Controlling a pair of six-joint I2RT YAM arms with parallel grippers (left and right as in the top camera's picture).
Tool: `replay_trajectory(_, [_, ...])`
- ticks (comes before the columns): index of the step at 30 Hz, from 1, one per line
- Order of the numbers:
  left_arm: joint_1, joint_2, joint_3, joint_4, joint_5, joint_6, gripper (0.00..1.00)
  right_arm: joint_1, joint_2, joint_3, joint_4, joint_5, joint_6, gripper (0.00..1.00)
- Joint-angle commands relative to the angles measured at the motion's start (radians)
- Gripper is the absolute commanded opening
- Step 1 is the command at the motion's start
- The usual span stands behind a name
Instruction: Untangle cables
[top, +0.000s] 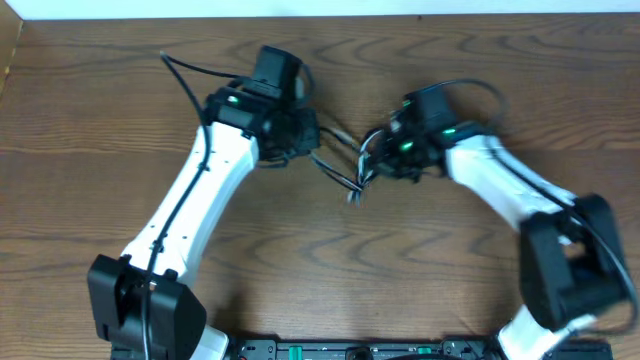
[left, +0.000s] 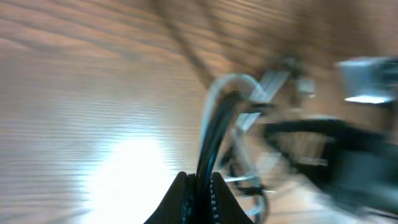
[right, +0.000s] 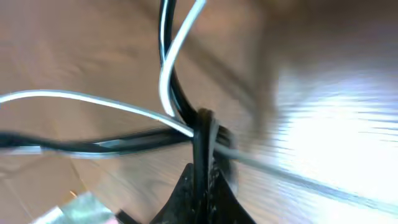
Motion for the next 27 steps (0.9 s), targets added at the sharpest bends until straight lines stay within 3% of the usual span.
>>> replay_trajectory(1, [0.07, -0.003, 0.008, -0.036, -0.074, 0.125, 0.07, -0.123, -0.151, 0.011, -0.026, -0.03, -0.076, 0.01])
replay_trajectory(10, [0.101, -0.003, 0.007, -0.119, -0.075, 0.401, 0.07, -0.364, -0.298, 0.011, -0.035, -0.23, -0.087, 0.01])
replay_trajectory(18, [0.101, 0.005, 0.007, -0.118, -0.214, 0.407, 0.08, -0.47, -0.305, 0.011, -0.172, -0.256, -0.216, 0.01])
replay_trajectory(25, [0.088, 0.015, 0.007, -0.107, -0.083, 0.453, 0.08, -0.451, -0.305, 0.011, -0.242, -0.251, -0.316, 0.01])
replay_trajectory(27, [0.081, 0.014, 0.008, -0.097, -0.015, 0.497, 0.07, -0.437, -0.305, 0.011, -0.254, -0.248, -0.339, 0.09])
